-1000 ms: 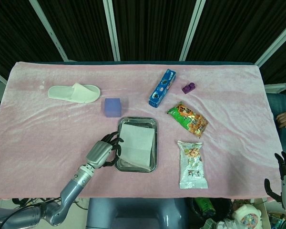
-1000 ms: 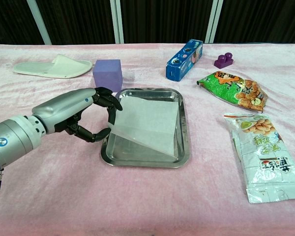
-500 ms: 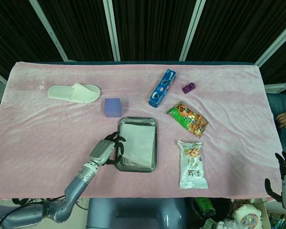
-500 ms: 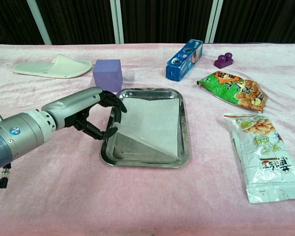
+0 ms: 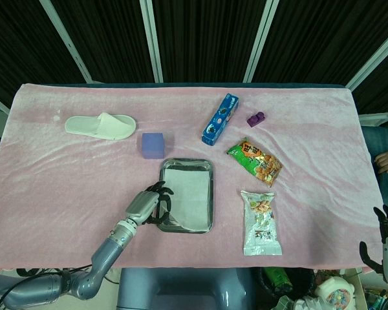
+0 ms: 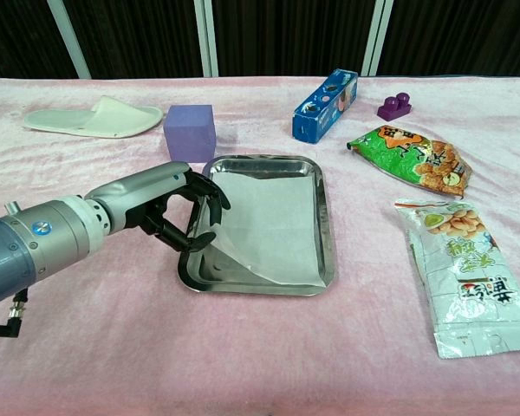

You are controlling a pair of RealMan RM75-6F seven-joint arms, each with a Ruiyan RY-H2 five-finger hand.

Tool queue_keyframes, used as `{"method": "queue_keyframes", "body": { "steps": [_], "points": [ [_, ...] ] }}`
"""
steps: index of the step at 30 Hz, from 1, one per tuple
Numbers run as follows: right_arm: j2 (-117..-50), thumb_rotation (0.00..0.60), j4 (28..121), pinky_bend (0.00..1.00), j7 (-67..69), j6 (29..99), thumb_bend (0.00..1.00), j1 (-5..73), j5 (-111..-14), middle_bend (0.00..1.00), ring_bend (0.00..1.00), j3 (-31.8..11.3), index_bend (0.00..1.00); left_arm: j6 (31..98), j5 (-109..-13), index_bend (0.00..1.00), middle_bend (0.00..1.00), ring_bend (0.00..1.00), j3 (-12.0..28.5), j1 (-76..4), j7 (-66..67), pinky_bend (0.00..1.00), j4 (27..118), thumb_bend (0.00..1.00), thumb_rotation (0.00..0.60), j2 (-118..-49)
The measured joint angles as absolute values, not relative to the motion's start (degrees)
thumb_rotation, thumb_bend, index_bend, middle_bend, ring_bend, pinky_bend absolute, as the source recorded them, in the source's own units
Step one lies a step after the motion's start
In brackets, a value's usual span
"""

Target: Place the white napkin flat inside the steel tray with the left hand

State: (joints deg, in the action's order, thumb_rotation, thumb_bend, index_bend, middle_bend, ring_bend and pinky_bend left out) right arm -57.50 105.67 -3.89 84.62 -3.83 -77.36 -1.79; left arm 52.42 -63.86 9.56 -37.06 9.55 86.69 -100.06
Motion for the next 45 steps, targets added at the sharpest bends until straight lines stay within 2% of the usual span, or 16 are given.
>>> {"method": "queue_keyframes", "body": {
  "steps": [18,42,45],
  "points": [
    [-57.5,0.600,105.7,0.15,-3.9,84.6,0.39,-3.8,-77.4,0.00,0.08,-1.7,0.00,53.5,-58.7,0.57,0.23,0.04,11.4,-38.6,12.3,0.13,83.3,0.41,0.600,-103.3],
    [-57.5,0.600,105.7,0.15,-3.9,84.5,0.39,-3.8,-77.4,0.00,0.08,-1.6,0.00,54.9,-56.6,0.57,0.23,0.04,13.0,-40.2,14.4,0.11,81.0,0.41,0.600,-104.9],
    [-57.5,0.600,105.7,0.15,-3.8,84.5,0.39,-3.8,-77.4,0.00,0.08,-1.7,0.00,55.0,-56.0,0.49,0.21,0.04,13.0,-40.2,14.9,0.09,81.2,0.38,0.600,-105.1]
  ]
}}
